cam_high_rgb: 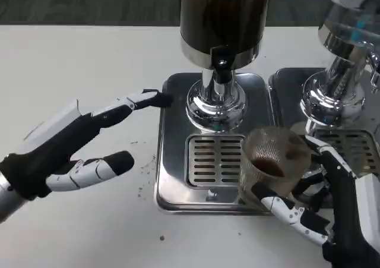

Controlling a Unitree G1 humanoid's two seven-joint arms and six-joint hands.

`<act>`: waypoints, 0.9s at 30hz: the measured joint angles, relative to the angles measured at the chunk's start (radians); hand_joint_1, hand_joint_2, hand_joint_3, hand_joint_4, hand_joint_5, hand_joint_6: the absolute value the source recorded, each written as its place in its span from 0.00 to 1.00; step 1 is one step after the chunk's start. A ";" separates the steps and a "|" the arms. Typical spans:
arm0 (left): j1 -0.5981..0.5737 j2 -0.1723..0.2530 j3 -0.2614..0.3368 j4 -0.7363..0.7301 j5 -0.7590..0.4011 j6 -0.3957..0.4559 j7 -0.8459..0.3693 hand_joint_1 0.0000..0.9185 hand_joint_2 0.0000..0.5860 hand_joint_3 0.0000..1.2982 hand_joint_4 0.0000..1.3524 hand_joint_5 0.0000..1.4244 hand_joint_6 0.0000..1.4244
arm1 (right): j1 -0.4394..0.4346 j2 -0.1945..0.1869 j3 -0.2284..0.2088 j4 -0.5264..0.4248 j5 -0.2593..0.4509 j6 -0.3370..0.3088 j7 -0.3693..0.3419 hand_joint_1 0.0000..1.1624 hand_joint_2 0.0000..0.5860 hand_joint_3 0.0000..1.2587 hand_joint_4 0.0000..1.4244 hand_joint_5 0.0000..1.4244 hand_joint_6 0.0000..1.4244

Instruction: Grasp the cup under the faucet to collect the drink, then remove the cup.

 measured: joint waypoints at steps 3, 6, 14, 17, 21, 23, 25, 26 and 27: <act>0.003 0.017 -0.006 0.000 0.009 -0.031 0.000 0.00 0.30 0.11 0.01 0.00 0.06 | 0.004 -0.002 -0.003 0.000 0.001 0.000 0.002 0.67 0.37 0.44 0.46 0.59 0.81; 0.016 0.035 -0.020 0.000 0.019 -0.073 0.000 0.00 0.30 0.10 0.00 0.00 0.05 | 0.011 -0.005 -0.004 -0.007 0.001 0.000 0.004 0.67 0.37 0.44 0.46 0.59 0.81; 0.034 0.078 -0.068 -0.024 0.028 -0.126 0.000 0.00 0.30 0.09 0.00 0.00 0.04 | 0.045 -0.008 -0.005 -0.073 0.002 -0.006 0.015 0.67 0.37 0.45 0.47 0.60 0.82; 0.048 0.093 -0.084 -0.045 0.017 -0.129 0.000 0.00 0.30 0.09 0.00 0.00 0.04 | 0.062 -0.008 -0.005 -0.084 0.002 -0.009 0.021 0.67 0.37 0.45 0.47 0.60 0.82; 0.065 0.107 -0.111 -0.077 -0.013 -0.135 0.000 0.00 0.30 0.09 0.00 0.00 0.04 | 0.085 -0.009 -0.006 -0.103 0.003 -0.009 0.026 0.67 0.36 0.45 0.47 0.60 0.82; 0.072 0.112 -0.122 -0.093 -0.021 -0.136 0.000 0.00 0.30 0.10 0.00 0.00 0.04 | 0.093 -0.009 -0.006 -0.116 0.003 -0.010 0.031 0.67 0.36 0.45 0.47 0.60 0.82; 0.076 0.116 -0.135 -0.103 -0.040 -0.139 0.000 0.00 0.30 0.10 0.00 0.00 0.04 | 0.100 -0.009 -0.006 -0.122 0.003 -0.012 0.032 0.67 0.36 0.45 0.47 0.60 0.82; 0.078 0.121 -0.142 -0.110 -0.045 -0.140 0.000 0.00 0.30 0.10 0.00 0.00 0.04 | 0.104 -0.009 -0.006 -0.124 0.003 -0.012 0.034 0.67 0.36 0.45 0.47 0.60 0.82; 0.081 0.129 -0.151 -0.117 -0.049 -0.141 0.000 0.00 0.30 0.10 0.00 0.00 0.04 | 0.110 -0.010 -0.006 -0.129 0.003 -0.013 0.036 0.67 0.36 0.45 0.47 0.60 0.82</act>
